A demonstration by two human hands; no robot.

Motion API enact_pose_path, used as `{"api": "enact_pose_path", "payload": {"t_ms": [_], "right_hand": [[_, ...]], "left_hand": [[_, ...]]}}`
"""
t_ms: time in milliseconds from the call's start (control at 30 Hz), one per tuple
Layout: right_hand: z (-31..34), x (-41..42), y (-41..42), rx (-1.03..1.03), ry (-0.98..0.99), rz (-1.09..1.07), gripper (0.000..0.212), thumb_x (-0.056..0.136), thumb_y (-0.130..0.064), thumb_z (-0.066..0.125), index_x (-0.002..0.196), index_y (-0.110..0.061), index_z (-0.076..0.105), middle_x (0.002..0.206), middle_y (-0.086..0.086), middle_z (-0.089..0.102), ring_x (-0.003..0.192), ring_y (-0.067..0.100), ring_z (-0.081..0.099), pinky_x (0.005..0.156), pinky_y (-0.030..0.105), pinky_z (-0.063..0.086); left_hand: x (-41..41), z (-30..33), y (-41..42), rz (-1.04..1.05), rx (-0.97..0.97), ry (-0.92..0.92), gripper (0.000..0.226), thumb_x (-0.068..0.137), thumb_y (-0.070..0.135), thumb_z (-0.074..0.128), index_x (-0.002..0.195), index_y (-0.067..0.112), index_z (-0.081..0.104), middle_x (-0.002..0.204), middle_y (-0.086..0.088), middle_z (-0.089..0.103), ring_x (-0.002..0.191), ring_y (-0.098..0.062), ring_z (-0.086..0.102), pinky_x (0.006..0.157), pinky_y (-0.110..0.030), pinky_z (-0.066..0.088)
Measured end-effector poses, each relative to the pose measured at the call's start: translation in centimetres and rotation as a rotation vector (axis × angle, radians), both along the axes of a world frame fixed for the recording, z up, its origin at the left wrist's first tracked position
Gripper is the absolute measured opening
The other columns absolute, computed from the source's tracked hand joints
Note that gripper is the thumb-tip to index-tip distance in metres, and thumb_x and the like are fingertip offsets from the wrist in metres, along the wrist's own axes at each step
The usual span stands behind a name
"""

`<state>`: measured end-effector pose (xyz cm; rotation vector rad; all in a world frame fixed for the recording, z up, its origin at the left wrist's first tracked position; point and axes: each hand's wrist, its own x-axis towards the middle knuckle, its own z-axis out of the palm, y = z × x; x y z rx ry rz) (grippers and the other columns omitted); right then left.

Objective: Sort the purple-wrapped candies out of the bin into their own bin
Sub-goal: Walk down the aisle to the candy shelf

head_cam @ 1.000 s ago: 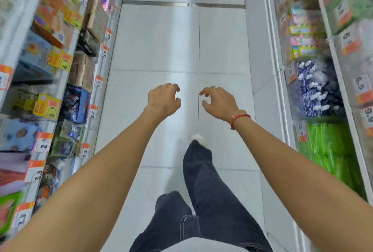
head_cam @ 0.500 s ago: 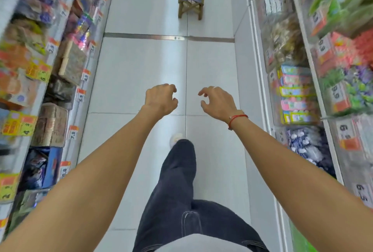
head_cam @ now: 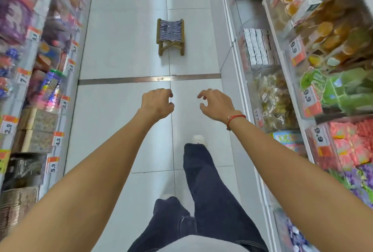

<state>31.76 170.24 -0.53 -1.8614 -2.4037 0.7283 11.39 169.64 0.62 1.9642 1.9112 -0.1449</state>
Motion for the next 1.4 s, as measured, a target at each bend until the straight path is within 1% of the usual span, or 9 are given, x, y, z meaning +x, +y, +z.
{"api": "enact_pose_path", "payload": {"t_ms": [267,367,500,700,800,867,1067,1233,1400], "right_hand": [[0.0,3.2,19.4,-0.030,-0.021,0.030,0.034,0.091,-0.022,0.054,0.124,-0.017,0.059,0.115,0.005,0.062,0.106,0.025,0.058,0.081,0.035,0.049],[-0.2,3.7,26.5,-0.038,-0.032,0.044,0.034,0.090,-0.018,0.054,0.123,-0.015,0.060,0.114,0.006,0.062,0.105,0.027,0.058,0.080,0.037,0.049],[-0.7,4.0,36.8,-0.031,-0.034,0.027,0.034,0.091,-0.019,0.054,0.125,-0.016,0.059,0.118,0.005,0.061,0.107,0.025,0.057,0.077,0.031,0.045],[-0.9,5.0,50.9,-0.021,-0.009,-0.070,0.033,0.092,-0.019,0.052,0.124,-0.016,0.060,0.116,0.004,0.062,0.108,0.023,0.057,0.076,0.030,0.042],[-1.3,6.3,56.3,-0.019,-0.007,-0.138,0.033,0.091,-0.019,0.052,0.123,-0.017,0.061,0.116,0.005,0.063,0.104,0.023,0.059,0.079,0.032,0.047],[-1.7,7.5,59.9,-0.021,-0.017,-0.188,0.033,0.091,-0.019,0.053,0.123,-0.016,0.061,0.117,0.005,0.063,0.103,0.024,0.060,0.080,0.034,0.049],[-2.9,12.2,71.3,-0.041,-0.027,-0.331,0.034,0.090,-0.017,0.053,0.124,-0.015,0.060,0.120,0.008,0.062,0.105,0.026,0.059,0.080,0.032,0.046],[-3.2,15.3,78.4,-0.074,-0.019,-0.414,0.032,0.091,-0.019,0.052,0.122,-0.017,0.060,0.119,0.006,0.062,0.105,0.026,0.059,0.073,0.028,0.041],[-3.7,16.3,84.9,-0.136,0.025,-0.535,0.032,0.090,-0.019,0.054,0.122,-0.018,0.061,0.117,0.008,0.064,0.104,0.029,0.060,0.077,0.033,0.047]], "left_hand": [[2.4,-0.2,18.8,0.068,0.041,-0.027,0.036,0.089,0.025,0.053,0.124,0.019,0.057,0.121,-0.002,0.060,0.109,-0.028,0.056,0.081,-0.034,0.040],[2.7,-0.5,25.7,0.083,0.018,-0.024,0.036,0.089,0.026,0.053,0.125,0.021,0.057,0.123,-0.001,0.060,0.111,-0.028,0.055,0.086,-0.036,0.040],[2.4,-1.8,36.6,0.050,-0.004,-0.007,0.039,0.089,0.031,0.053,0.127,0.022,0.056,0.126,-0.001,0.060,0.113,-0.028,0.056,0.090,-0.038,0.043],[3.4,-1.1,52.5,0.014,-0.011,-0.023,0.035,0.087,0.025,0.054,0.121,0.021,0.059,0.121,-0.004,0.062,0.110,-0.030,0.057,0.086,-0.034,0.041],[5.1,-0.7,59.8,-0.045,0.001,-0.011,0.040,0.086,0.024,0.055,0.126,0.020,0.056,0.119,-0.005,0.064,0.108,-0.032,0.058,0.091,-0.038,0.041],[6.7,-0.8,64.7,-0.079,-0.014,-0.016,0.040,0.086,0.023,0.054,0.125,0.020,0.056,0.122,-0.006,0.062,0.109,-0.032,0.058,0.085,-0.036,0.042],[12.2,-1.7,79.6,-0.222,-0.006,-0.038,0.040,0.088,0.024,0.051,0.128,0.021,0.055,0.128,0.001,0.057,0.116,-0.027,0.054,0.089,-0.035,0.041],[16.7,-1.9,89.0,-0.353,-0.004,-0.046,0.041,0.089,0.026,0.050,0.130,0.021,0.053,0.130,0.001,0.056,0.117,-0.027,0.053,0.090,-0.037,0.041],[20.1,-2.4,97.6,-0.551,-0.041,-0.024,0.041,0.090,0.023,0.049,0.131,0.020,0.052,0.133,-0.001,0.055,0.119,-0.027,0.052,0.090,-0.039,0.044]]}}
